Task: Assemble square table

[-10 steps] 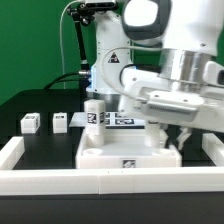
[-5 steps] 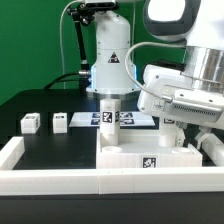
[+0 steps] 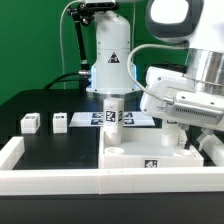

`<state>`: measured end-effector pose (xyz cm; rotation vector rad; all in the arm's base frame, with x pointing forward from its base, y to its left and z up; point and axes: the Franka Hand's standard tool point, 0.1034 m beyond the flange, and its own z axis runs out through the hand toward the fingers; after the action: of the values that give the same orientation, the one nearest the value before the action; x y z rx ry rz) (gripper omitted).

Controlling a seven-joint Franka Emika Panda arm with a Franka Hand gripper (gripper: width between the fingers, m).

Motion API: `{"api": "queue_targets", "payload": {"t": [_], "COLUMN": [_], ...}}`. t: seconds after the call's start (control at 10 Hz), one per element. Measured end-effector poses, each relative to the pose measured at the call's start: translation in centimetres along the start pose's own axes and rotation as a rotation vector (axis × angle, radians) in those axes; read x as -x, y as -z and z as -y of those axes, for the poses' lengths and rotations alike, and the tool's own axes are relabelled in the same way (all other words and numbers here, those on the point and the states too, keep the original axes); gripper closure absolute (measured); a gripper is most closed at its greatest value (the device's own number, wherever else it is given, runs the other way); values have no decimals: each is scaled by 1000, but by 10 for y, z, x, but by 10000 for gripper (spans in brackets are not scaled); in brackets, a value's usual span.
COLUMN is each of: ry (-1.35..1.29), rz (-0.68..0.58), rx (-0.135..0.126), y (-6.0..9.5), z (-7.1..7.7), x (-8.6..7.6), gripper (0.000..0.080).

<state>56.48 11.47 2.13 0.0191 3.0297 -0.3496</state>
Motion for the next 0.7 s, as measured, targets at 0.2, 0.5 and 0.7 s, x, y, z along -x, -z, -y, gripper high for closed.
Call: {"api": "queue_targets", "payload": {"t": [0.2,0.5,0.7], "ry": [-4,5,8], "rz": [-4,-26,-37], "rx": [-28,-67,-79], "y": [8,11,10], "z": [-8,-13,-12], "x": [5,5,5], "gripper": [736,736,736]}}
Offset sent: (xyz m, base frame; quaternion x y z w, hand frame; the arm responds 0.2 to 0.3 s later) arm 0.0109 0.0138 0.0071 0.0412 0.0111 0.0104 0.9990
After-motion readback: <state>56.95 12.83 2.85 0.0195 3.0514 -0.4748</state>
